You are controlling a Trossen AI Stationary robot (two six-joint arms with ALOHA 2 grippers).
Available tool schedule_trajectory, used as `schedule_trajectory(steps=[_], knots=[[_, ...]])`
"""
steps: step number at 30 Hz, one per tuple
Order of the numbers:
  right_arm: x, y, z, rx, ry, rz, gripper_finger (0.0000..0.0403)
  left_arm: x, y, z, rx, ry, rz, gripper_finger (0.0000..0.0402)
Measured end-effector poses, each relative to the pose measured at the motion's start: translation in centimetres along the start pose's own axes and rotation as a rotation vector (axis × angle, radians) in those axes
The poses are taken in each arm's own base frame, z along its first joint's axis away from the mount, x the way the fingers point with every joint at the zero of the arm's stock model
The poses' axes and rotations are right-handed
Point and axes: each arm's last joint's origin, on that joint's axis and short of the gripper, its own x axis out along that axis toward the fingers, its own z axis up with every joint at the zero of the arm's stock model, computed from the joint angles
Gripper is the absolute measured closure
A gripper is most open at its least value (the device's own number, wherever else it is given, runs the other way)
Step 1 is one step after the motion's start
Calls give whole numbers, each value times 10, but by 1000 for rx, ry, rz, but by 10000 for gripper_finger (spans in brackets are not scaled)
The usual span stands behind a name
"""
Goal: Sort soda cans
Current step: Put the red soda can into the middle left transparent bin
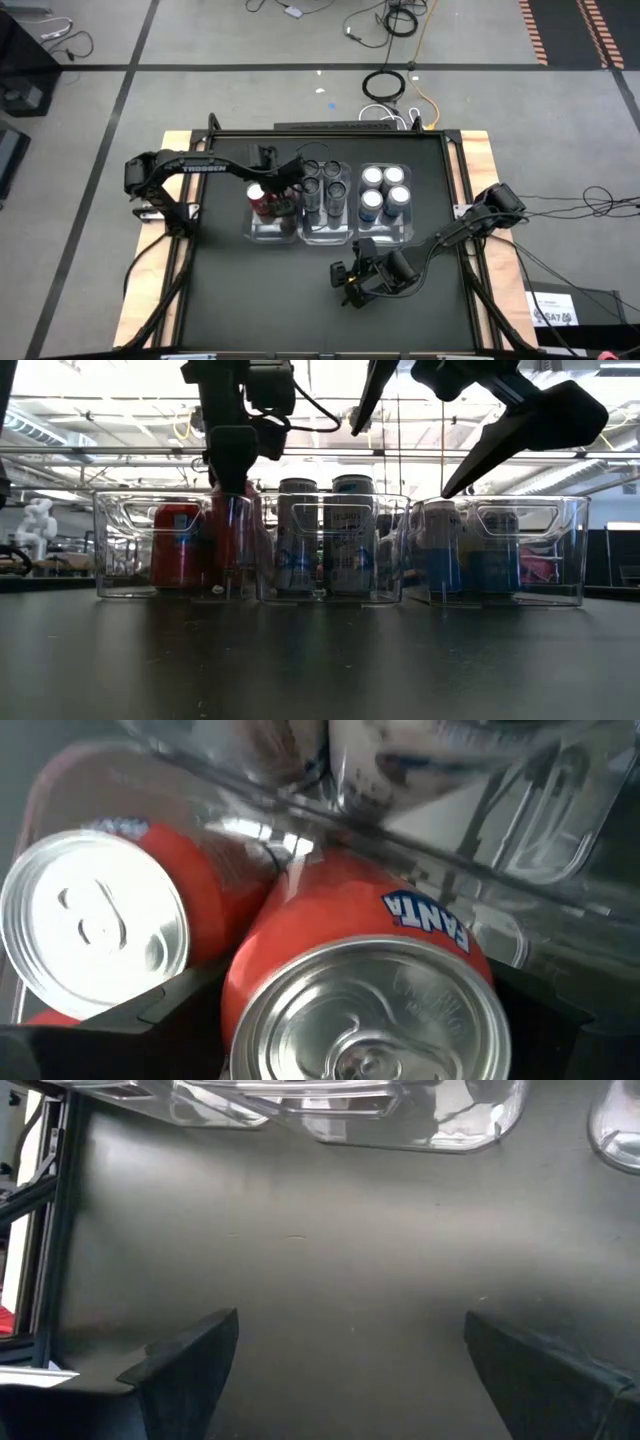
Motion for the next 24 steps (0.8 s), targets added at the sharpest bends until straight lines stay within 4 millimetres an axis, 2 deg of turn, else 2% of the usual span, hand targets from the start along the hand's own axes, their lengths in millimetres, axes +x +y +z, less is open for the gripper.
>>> schedule_trajectory(steps=[8,24], knots=[[0,0,0,0,1,3,21,0,0,4,-100,-43,2,65],[0,0,-1,-8,2,3,21,0,0,0,-163,2,18,65]])
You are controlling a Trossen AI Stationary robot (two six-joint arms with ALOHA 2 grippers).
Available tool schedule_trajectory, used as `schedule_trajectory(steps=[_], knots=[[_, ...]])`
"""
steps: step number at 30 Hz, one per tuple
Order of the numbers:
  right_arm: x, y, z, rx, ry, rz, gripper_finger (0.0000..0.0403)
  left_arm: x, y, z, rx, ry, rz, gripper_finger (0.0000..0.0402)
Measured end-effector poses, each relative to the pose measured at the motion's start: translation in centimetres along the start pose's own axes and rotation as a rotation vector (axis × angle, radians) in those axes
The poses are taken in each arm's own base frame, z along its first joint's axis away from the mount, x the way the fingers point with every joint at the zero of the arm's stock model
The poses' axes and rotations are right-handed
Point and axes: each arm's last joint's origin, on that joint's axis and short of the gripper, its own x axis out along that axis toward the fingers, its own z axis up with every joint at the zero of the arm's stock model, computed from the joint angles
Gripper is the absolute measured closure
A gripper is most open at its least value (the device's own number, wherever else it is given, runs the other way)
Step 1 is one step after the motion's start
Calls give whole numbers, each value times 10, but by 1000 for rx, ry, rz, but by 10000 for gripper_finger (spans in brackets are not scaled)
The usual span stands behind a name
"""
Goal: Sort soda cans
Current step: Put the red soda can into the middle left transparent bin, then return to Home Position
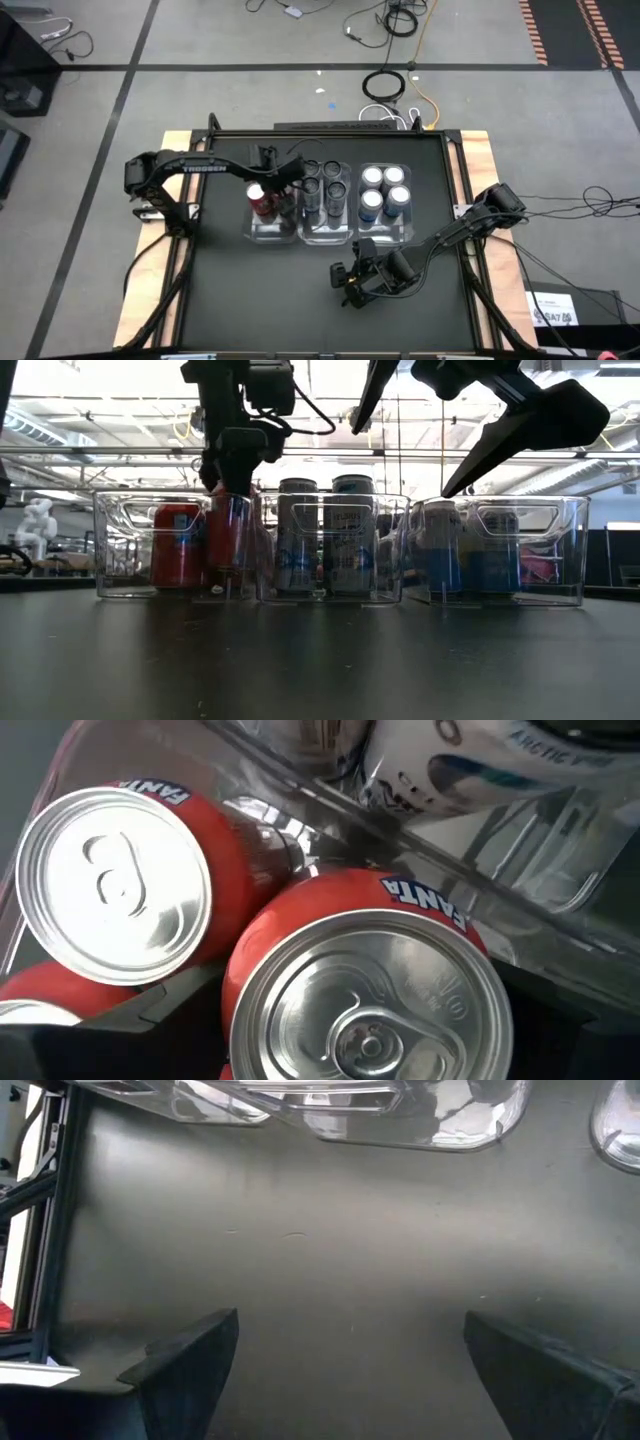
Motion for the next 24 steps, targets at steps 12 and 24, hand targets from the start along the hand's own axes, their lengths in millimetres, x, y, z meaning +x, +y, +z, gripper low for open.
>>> schedule_trajectory(steps=[12,24], knots=[[0,1,0,-20,2,5,21,24,-2,9,-48,31,27,65],[0,1,0,-33,5,5,21,27,-2,9,-72,35,43,6]])
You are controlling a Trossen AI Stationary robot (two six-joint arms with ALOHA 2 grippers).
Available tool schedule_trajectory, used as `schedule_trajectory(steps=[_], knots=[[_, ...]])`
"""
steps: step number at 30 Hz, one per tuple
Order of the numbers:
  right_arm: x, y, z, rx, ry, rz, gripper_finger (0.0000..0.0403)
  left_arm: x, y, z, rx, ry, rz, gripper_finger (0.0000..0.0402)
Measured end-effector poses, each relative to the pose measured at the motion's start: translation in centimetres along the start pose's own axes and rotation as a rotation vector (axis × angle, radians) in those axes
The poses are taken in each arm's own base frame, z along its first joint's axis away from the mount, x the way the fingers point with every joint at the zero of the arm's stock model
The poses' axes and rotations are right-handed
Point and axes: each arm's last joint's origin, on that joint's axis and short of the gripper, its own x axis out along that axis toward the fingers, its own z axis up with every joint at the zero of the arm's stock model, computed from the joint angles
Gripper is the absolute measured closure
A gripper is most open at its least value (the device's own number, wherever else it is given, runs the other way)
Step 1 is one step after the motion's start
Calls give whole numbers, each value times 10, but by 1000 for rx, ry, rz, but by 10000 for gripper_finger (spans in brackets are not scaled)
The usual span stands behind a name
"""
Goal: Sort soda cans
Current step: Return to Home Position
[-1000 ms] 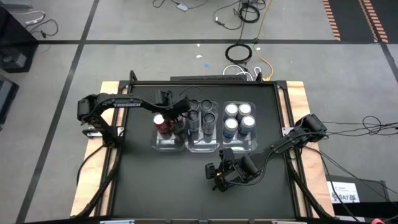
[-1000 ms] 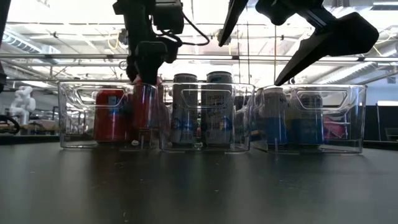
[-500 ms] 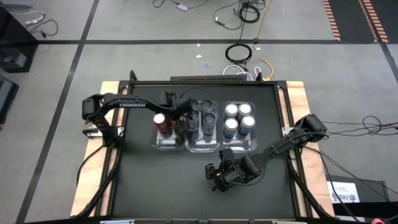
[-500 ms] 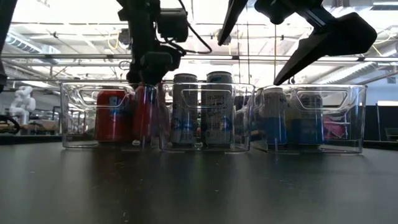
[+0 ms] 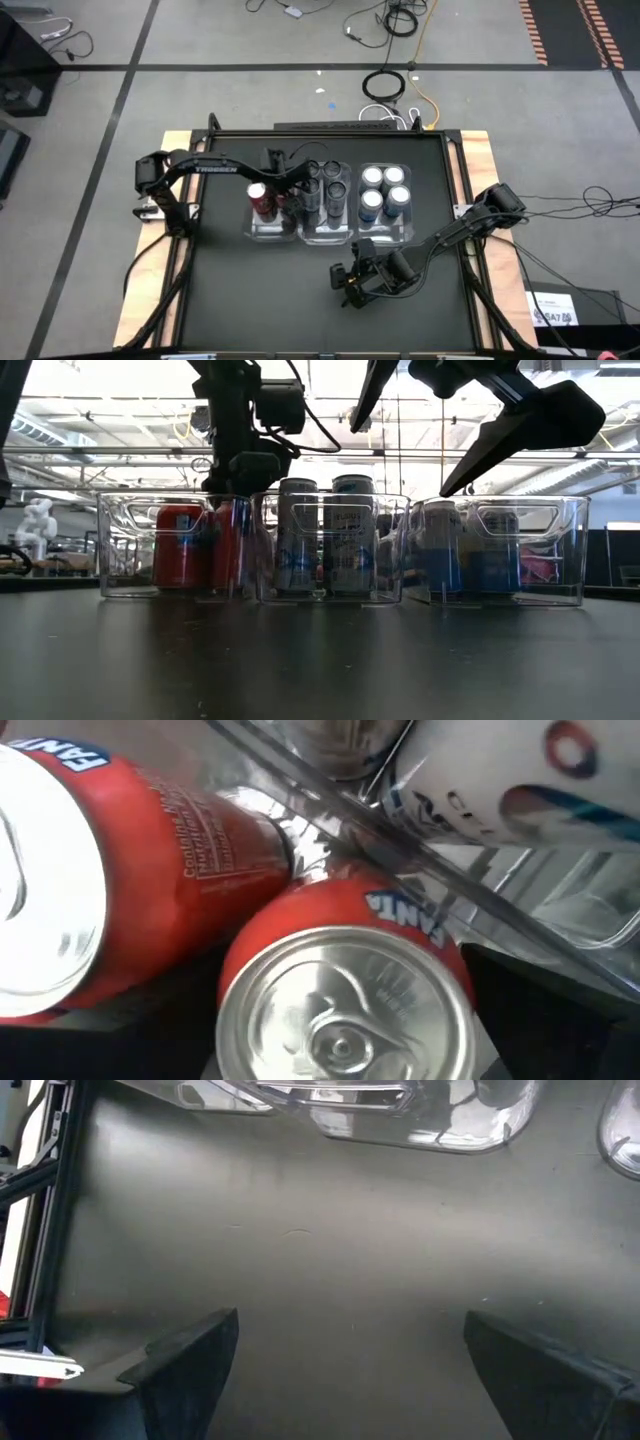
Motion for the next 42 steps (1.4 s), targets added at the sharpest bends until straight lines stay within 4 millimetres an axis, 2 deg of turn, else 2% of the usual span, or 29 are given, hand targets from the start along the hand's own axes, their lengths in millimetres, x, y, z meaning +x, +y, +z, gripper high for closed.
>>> schedule_trajectory(steps=[4,8,16,19,23,28,31,35,39,42], knots=[[0,0,0,-7,2,2,21,-4,2,-2,-22,43,16,11],[0,0,0,-40,2,2,21,-19,4,-4,-51,90,42,13],[0,0,0,-111,7,2,21,-75,10,-9,-172,-51,14,13],[0,0,-1,-146,41,-2,21,-104,11,-19,-235,-126,-33,13],[-2,-1,-6,-216,90,-6,21,-137,10,-43,-316,-197,-98,13],[-7,-4,-16,-317,112,-3,21,-165,2,-76,-314,-240,-156,13],[-9,-7,-22,-426,195,-9,21,-173,-7,-96,-249,-206,-175,13],[-13,-17,-29,-717,417,-43,21,-175,-20,-123,-95,-36,-217,13],[-18,-28,-33,-926,638,-70,21,-168,-37,-141,-84,16,-199,13],[-22,-36,-35,-1013,733,-97,21,-161,-55,-152,24,4,-239,13]])
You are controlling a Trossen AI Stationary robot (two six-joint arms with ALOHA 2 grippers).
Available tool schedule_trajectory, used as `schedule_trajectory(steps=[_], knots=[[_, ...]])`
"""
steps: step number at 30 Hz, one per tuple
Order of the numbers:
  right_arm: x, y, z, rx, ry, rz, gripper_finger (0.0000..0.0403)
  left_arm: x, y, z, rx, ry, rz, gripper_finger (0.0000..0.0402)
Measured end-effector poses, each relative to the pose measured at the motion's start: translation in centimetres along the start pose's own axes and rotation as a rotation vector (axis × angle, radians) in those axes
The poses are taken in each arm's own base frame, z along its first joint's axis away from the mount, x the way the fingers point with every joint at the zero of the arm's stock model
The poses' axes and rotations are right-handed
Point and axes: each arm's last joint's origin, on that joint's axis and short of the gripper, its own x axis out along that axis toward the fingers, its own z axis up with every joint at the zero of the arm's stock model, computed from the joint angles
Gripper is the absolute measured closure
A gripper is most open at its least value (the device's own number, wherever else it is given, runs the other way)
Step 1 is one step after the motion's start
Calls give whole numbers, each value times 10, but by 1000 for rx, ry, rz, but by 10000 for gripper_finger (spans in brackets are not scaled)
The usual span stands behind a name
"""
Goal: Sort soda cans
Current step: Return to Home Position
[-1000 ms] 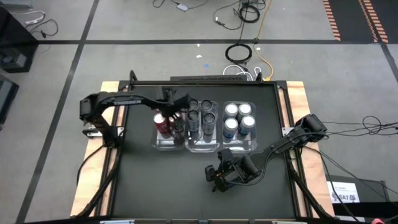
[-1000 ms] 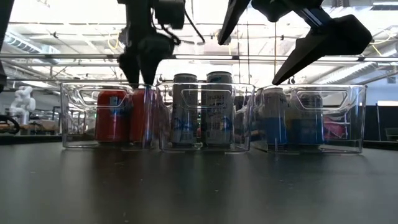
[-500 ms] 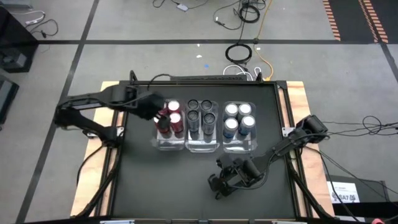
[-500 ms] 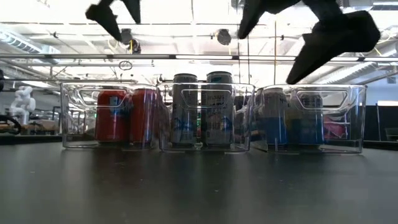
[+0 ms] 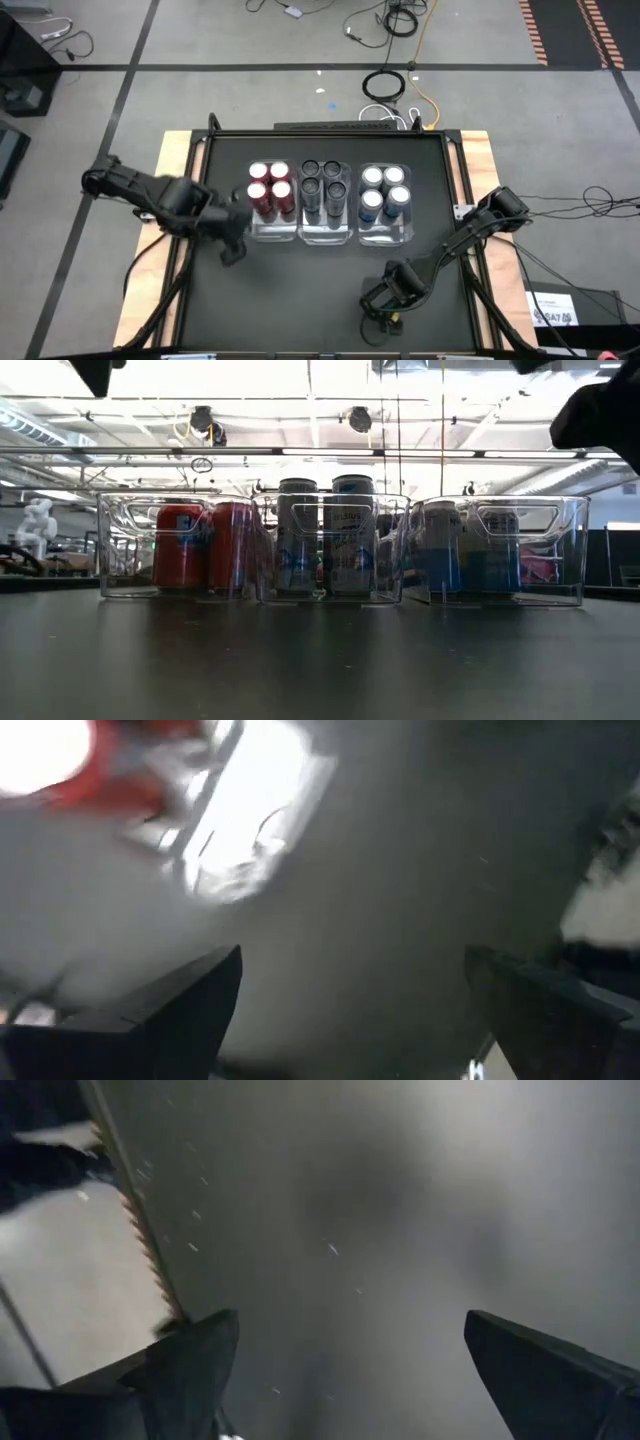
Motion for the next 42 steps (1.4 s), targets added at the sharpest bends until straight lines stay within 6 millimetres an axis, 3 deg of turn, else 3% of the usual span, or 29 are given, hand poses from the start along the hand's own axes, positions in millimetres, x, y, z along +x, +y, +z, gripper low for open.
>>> schedule_trajectory(steps=[6,11,15,20,29,36,42], knots=[[1,2,-9,-136,29,-40,21,29,-25,-18,259,-215,-66,13],[2,4,-10,-292,-59,-118,21,61,-23,-36,514,-322,-215,13],[2,4,-5,-293,-141,-153,21,79,0,-45,559,-403,-338,13],[-8,0,6,-312,-245,-174,21,78,44,-46,572,-601,-421,13],[-42,-45,19,-260,-449,-174,21,86,109,-57,569,-799,-363,13],[-55,-87,4,-145,-635,-64,21,104,135,-70,526,-962,-336,13],[-67,-106,-6,-92,-762,-58,21,129,146,-75,461,-1106,-290,13]])
